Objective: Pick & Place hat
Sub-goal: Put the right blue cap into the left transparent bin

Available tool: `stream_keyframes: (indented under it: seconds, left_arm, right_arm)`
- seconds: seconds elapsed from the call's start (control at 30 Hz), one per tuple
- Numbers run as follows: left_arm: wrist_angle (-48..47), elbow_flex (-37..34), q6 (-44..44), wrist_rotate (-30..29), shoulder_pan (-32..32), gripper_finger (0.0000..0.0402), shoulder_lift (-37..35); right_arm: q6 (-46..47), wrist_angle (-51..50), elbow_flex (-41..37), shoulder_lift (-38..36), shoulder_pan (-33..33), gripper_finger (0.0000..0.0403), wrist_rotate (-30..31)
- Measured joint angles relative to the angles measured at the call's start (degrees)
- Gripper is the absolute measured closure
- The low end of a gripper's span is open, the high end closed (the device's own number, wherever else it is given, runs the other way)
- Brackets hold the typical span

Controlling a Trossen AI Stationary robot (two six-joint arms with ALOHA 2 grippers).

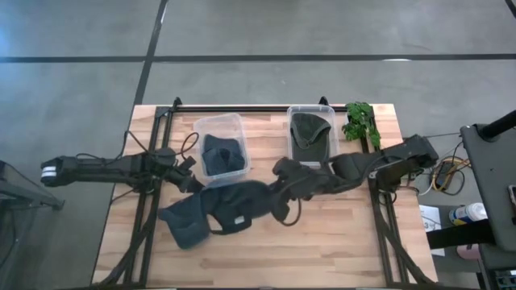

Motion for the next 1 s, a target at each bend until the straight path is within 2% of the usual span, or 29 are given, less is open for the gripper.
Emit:
stream_keyframes:
  seconds: [0.17,0.33,0.43,0.53,0.63,0.83,1.0]
  left_arm:
    - [-0.31,0.0,-0.39,-0.88,-1.21,0.0248,0.03]
    - [0.45,1.24,-1.77,-4.63,-2.65,0.0248,0.01]
    - [4.17,2.72,-2.1,-7.6,-3.64,0.0248,0.06]
    - [8.12,5.06,-2.08,-9.03,-4.66,0.0248,0.25]
    - [7.68,8.16,-1.21,-10.04,-5.57,0.0248,0.76]
    - [-1.7,13.38,1.73,-13.45,-6.91,0.0248,2.33]
    - [-11.92,14.56,1.75,-15.38,-7.02,0.0248,3.61]
  right_arm:
    - [2.34,1.15,-0.04,-2.05,0.05,0.039,2.88]
    - [2.81,8.06,-0.01,-2.0,-0.34,0.039,5.76]
    - [3.24,12.45,0.07,-0.04,-0.85,0.039,5.91]
    - [4.43,12.31,0.03,2.92,-1.47,0.039,6.82]
    - [5.75,11.41,-0.1,5.36,-2.3,0.039,8.53]
    - [6.57,12.18,-0.06,6.72,-3.38,0.039,12.56]
    - [6.86,11.93,-0.06,6.4,-3.51,0.039,17.69]
